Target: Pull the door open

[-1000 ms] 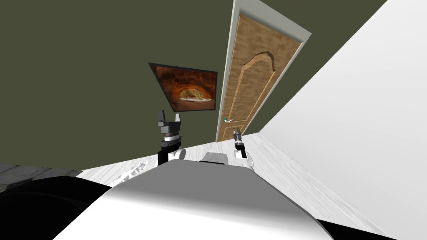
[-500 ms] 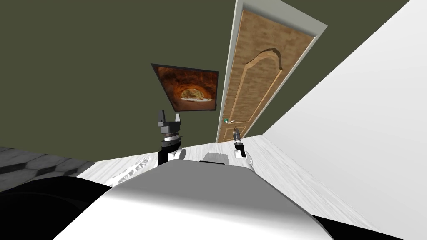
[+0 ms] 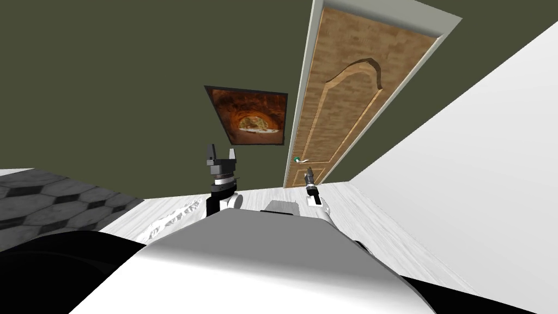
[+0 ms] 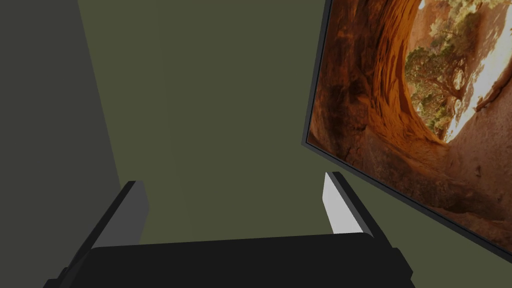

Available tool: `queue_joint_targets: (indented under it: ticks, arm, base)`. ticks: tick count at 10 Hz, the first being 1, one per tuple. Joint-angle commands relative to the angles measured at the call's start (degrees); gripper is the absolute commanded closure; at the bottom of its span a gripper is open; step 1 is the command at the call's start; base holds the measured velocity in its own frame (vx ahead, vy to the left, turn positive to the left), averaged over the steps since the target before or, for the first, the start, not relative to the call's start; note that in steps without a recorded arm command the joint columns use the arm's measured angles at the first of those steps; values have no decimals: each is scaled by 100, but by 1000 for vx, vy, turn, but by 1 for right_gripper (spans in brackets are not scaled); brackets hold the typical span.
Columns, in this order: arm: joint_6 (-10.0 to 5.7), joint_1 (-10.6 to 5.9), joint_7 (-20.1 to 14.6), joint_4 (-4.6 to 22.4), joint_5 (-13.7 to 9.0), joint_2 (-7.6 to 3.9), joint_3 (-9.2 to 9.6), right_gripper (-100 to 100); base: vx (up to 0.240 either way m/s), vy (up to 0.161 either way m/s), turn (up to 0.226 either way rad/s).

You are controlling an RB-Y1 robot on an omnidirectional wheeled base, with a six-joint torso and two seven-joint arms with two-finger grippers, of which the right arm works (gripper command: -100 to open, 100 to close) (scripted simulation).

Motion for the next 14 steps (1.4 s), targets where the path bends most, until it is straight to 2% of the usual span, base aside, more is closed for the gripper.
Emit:
queue_joint_targets:
  ticks: [1, 4, 5, 11, 14]
  arm:
    - [-36, -67, 10, 205, 4, 0, -1, -100]
    - [-92, -335, 4, 778, 13, -61, -5, -100]
    - [-92, -335, 4, 802, 13, -61, -5, -100]
    - [-182, -764, -6, 1754, 27, -157, -10, -100]
    - [-212, -906, -10, 2069, 32, -189, -12, -100]
  base:
    - [31, -65, 72]
    - [33, -73, 158]
    - [32, -82, 49]
    - [27, -88, 129]
    - [26, -65, 87]
